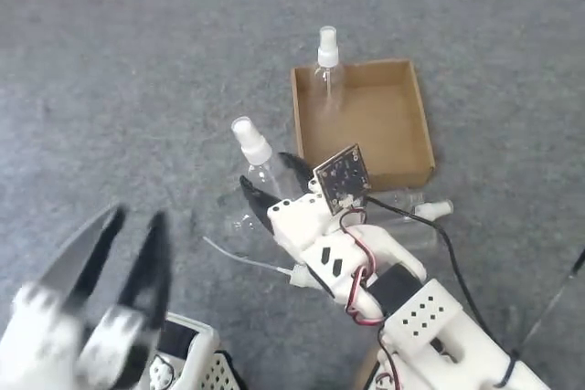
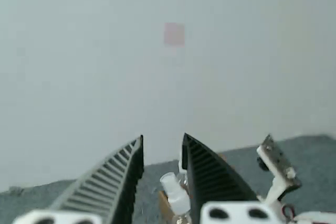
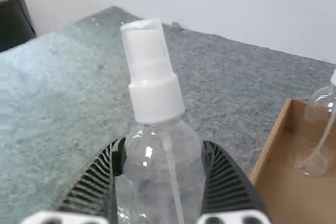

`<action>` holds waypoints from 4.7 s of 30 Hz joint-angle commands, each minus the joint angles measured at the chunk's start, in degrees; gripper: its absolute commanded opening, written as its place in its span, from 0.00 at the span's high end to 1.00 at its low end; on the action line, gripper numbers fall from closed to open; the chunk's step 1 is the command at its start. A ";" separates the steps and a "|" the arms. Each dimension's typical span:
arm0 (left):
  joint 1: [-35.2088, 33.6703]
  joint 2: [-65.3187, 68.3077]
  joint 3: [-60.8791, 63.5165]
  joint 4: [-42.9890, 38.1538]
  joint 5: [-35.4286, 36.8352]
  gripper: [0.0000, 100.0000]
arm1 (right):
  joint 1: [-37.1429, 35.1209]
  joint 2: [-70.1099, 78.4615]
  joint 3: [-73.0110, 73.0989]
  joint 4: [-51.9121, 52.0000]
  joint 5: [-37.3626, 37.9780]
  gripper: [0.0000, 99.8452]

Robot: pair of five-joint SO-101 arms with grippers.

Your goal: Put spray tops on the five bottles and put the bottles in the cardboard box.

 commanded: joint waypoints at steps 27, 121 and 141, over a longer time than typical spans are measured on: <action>5.19 16.70 44.00 -32.97 -3.34 0.72 | 7.43 18.77 -42.20 18.77 5.80 0.99; -8.35 16.70 52.53 -42.90 -3.16 0.99 | 36.09 74.51 -53.27 -19.38 5.80 0.99; -8.35 16.70 52.53 -42.90 -3.16 0.99 | 35.12 74.68 -52.22 -19.30 5.89 0.85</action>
